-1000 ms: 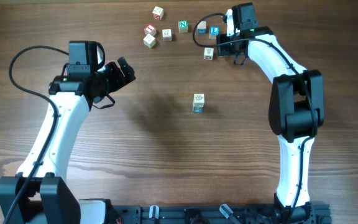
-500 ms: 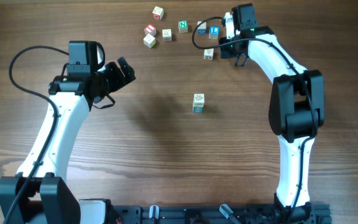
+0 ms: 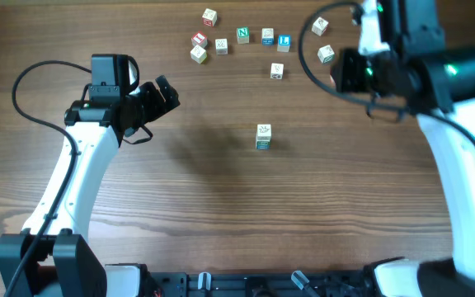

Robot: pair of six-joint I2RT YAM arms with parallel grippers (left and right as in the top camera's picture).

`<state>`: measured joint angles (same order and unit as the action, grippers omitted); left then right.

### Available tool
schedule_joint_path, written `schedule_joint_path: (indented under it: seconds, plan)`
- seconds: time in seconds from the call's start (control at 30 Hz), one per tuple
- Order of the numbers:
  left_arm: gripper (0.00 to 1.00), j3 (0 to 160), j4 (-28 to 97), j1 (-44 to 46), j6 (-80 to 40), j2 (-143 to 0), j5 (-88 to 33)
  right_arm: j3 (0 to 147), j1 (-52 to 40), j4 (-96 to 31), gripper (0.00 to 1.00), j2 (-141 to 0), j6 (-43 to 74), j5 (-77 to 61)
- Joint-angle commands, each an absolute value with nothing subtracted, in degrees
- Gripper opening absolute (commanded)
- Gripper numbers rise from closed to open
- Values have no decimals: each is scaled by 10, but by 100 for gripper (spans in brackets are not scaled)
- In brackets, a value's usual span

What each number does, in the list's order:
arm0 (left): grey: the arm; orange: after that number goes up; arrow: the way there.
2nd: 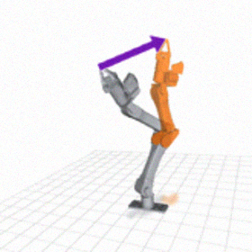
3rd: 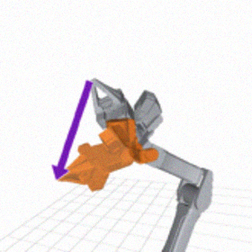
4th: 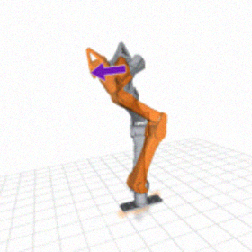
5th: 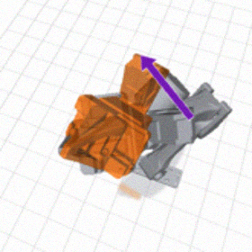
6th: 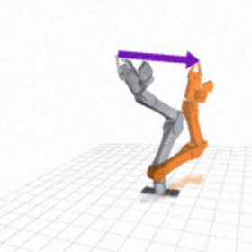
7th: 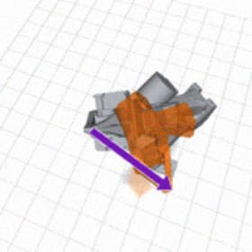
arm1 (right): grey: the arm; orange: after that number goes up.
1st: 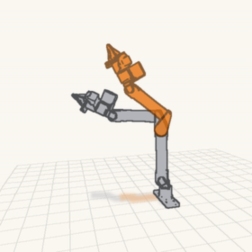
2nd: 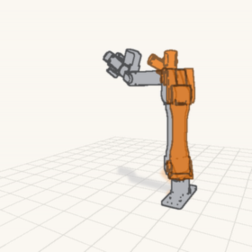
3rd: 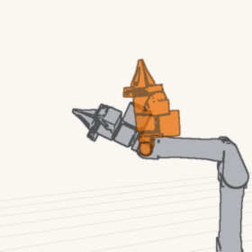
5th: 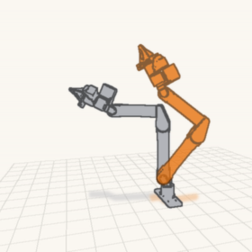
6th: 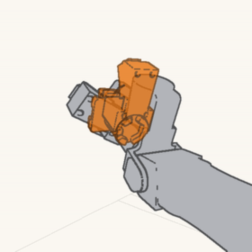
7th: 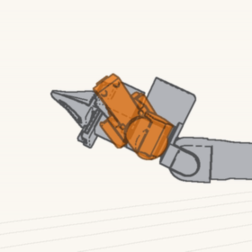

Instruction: Form a tower

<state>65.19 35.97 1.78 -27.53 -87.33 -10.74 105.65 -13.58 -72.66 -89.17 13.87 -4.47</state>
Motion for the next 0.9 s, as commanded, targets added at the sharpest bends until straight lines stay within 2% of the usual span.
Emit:
schedule_joint_path:
  seconds: [0.0, 0.1, 0.17, 0.4, 0.57, 0.87]
  plan:
    - [100, 649, 358, 17, -274, -872, -104, 1061, -137, -792, 13, -856, 181, -47]
    - [100, 649, 358, 17, -274, -872, -104, 1023, -145, -798, 10, -856, 213, -47]
    - [100, 649, 358, 17, -274, -872, -104, 950, -179, -747, 11, -857, 239, -47]
    - [100, 649, 358, 17, -274, -872, -104, 714, -310, -450, 15, -863, 292, -33]
    - [100, 649, 358, 17, -274, -872, -104, 712, -360, -394, 16, -897, 309, 5]
    - [100, 649, 358, 17, -274, -872, -104, 715, -371, -383, 15, -957, 347, 86]
